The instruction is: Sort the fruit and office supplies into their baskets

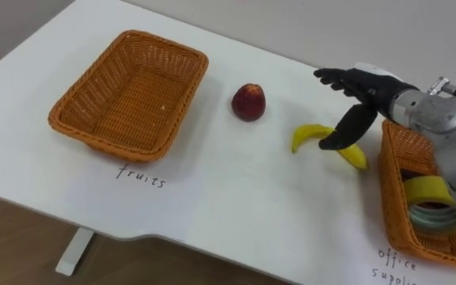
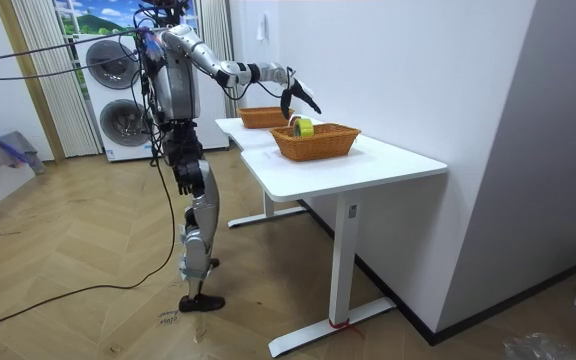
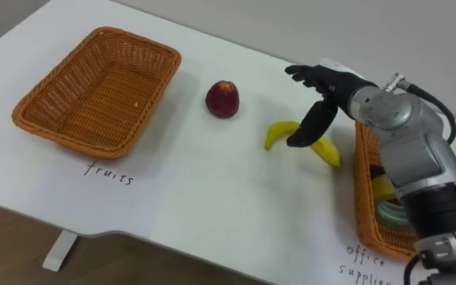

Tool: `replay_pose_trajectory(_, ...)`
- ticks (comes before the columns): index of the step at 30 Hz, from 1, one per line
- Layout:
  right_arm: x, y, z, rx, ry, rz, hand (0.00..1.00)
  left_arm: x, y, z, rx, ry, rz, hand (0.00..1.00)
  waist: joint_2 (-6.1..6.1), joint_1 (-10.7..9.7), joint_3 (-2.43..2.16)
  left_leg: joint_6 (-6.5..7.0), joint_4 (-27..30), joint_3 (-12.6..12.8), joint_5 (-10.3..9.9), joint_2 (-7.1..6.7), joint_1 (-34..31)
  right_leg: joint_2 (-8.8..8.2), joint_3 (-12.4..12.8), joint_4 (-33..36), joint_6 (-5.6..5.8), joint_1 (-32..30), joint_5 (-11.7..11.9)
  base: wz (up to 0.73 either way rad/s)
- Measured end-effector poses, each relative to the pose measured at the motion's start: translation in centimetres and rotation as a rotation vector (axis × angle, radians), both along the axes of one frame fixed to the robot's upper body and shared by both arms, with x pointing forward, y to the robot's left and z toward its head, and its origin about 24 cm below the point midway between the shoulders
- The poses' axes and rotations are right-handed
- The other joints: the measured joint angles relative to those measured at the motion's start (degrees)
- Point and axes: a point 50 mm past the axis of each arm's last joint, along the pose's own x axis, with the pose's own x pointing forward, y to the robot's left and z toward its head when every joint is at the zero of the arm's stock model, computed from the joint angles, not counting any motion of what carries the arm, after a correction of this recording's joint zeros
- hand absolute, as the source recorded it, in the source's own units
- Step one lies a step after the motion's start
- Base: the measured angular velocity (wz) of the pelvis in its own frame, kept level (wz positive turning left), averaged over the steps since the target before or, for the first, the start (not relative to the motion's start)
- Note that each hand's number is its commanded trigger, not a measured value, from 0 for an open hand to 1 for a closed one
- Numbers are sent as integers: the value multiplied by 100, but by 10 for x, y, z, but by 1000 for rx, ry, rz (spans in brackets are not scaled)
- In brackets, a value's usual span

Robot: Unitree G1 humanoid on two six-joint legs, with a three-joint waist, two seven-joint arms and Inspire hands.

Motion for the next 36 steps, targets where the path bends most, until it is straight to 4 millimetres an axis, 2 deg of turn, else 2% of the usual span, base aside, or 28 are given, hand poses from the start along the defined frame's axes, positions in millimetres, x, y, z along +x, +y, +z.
replay_pose_trajectory(5,0,-3,-2,-40,6,-11,0,0,-1,-1,11,10,4,0,33,33,24,-12,-5,-1,8,-2,-20,1,4,1,-3,-25,2,0)
replay_pose_trajectory(14,0,-5,-2,-80,1,-20,0,6,-3,-1,10,12,-15,0,48,90,33,-12,-6,4,8,0,-36,1,-27,1,-6,-49,4,0)
replay_pose_trajectory(19,0,-8,-14,-151,2,-58,0,6,-4,-1,22,22,-36,0,61,155,34,-12,-5,-11,8,-1,-19,-3,-71,-1,-6,-14,4,1)
replay_pose_trajectory(24,0,-17,-22,-247,-11,-116,0,9,-3,0,36,29,-78,0,77,238,22,-16,29,-135,10,-13,-111,-8,-236,5,-6,-37,4,12)
replay_pose_trajectory(33,2,-8,-26,-266,-98,-149,0,5,-2,0,54,60,-110,0,142,281,10,-16,71,-192,11,-26,-138,-13,-320,0,-6,-12,4,2)
replay_pose_trajectory(36,0,-13,-34,-275,-76,-174,0,1,-2,-1,54,86,-121,0,195,365,-2,-16,81,-215,11,-34,-124,-18,-326,-2,-6,20,4,4)
